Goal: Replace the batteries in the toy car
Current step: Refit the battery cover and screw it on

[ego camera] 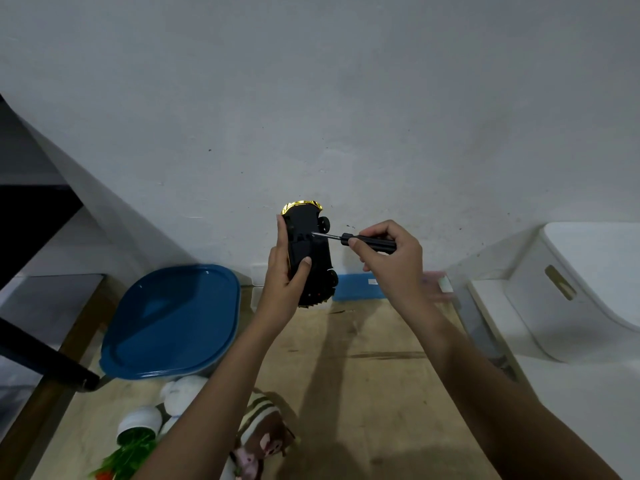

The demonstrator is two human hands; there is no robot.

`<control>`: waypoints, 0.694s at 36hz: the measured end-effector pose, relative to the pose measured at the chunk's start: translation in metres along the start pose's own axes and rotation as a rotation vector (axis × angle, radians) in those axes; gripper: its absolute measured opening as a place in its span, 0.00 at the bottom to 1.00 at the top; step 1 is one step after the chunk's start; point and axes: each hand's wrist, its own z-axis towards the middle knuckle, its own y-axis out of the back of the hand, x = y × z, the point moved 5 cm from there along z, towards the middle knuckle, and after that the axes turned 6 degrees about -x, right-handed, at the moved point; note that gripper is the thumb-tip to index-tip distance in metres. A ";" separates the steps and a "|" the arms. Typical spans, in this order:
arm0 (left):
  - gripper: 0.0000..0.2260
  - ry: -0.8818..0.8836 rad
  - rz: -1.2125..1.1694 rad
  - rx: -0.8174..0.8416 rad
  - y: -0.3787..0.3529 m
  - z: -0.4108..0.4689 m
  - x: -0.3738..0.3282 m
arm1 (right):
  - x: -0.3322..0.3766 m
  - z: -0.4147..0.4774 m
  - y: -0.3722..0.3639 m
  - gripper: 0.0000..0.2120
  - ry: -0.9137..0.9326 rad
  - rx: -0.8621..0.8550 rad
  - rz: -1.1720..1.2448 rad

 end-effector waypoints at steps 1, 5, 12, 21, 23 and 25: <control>0.33 -0.004 0.004 -0.001 0.000 0.000 0.000 | -0.001 0.000 -0.001 0.09 0.004 -0.006 -0.015; 0.32 -0.014 0.006 -0.005 0.001 0.001 0.002 | -0.005 0.000 -0.001 0.06 0.002 -0.017 -0.071; 0.33 -0.001 -0.012 -0.004 0.001 0.002 0.005 | -0.007 0.002 0.000 0.06 0.006 -0.033 -0.073; 0.32 -0.011 -0.016 0.002 0.001 0.002 0.005 | -0.008 0.002 -0.002 0.05 0.024 -0.031 -0.072; 0.32 -0.013 -0.010 -0.001 0.001 0.002 0.005 | -0.006 0.002 -0.002 0.05 0.040 -0.032 -0.079; 0.33 -0.018 -0.009 -0.002 0.001 0.002 0.005 | -0.004 0.002 -0.002 0.05 0.056 -0.031 -0.091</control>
